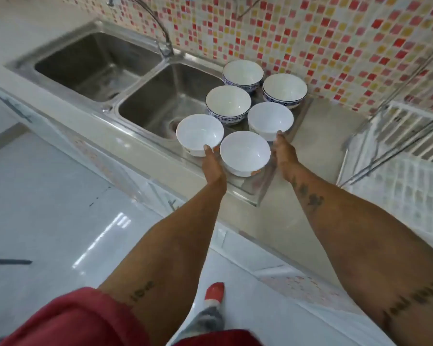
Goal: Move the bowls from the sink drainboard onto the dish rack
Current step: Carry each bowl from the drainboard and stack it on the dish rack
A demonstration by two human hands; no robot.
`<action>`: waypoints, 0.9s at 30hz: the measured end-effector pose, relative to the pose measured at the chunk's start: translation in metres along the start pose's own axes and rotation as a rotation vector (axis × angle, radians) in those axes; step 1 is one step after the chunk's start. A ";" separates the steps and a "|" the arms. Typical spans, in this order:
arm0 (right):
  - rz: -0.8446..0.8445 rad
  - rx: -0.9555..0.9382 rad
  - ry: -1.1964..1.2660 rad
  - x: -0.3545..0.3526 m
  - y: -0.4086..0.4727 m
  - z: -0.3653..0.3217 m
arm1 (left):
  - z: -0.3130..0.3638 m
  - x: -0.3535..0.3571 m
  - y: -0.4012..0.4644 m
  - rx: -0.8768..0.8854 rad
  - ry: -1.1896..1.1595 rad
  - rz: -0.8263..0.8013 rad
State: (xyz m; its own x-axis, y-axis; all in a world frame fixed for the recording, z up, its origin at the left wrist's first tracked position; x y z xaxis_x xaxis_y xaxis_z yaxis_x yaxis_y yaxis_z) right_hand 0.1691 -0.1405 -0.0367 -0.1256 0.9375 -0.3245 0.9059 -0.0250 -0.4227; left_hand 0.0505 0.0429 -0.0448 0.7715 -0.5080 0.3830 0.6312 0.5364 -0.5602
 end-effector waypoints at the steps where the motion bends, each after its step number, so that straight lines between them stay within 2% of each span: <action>1: 0.001 0.008 0.045 0.005 -0.001 -0.001 | 0.002 0.000 0.001 0.019 -0.012 0.022; 8: -0.065 0.040 0.147 0.030 0.004 0.000 | -0.005 0.014 0.017 0.025 0.002 -0.016; 11: -0.045 0.031 0.103 0.031 0.005 0.002 | -0.012 0.026 0.016 -0.049 -0.038 -0.039; 16: -0.061 0.022 0.079 0.035 0.005 0.006 | -0.019 0.029 0.013 -0.079 -0.062 0.014; 24: -0.079 0.087 0.173 0.033 -0.006 -0.002 | -0.017 0.031 0.004 -0.117 -0.091 0.064; 27: -0.044 0.063 0.204 0.019 -0.018 -0.022 | -0.008 0.043 -0.008 -0.116 -0.103 0.032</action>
State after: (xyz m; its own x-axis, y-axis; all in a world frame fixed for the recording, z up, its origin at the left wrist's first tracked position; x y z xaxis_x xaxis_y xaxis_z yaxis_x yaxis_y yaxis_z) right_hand 0.1595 -0.1143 -0.0172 -0.0741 0.9888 -0.1296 0.8734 0.0016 -0.4870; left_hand 0.0777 0.0112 -0.0302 0.7990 -0.4167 0.4337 0.5974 0.4667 -0.6522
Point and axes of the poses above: each hand's wrist, its own y-axis towards the middle knuckle, its own x-axis out of the palm, z = x × y, the point moved 8 cm from there along y, towards the middle knuckle, and after that the axes turned 8 degrees about -y, right-handed, at the moved point
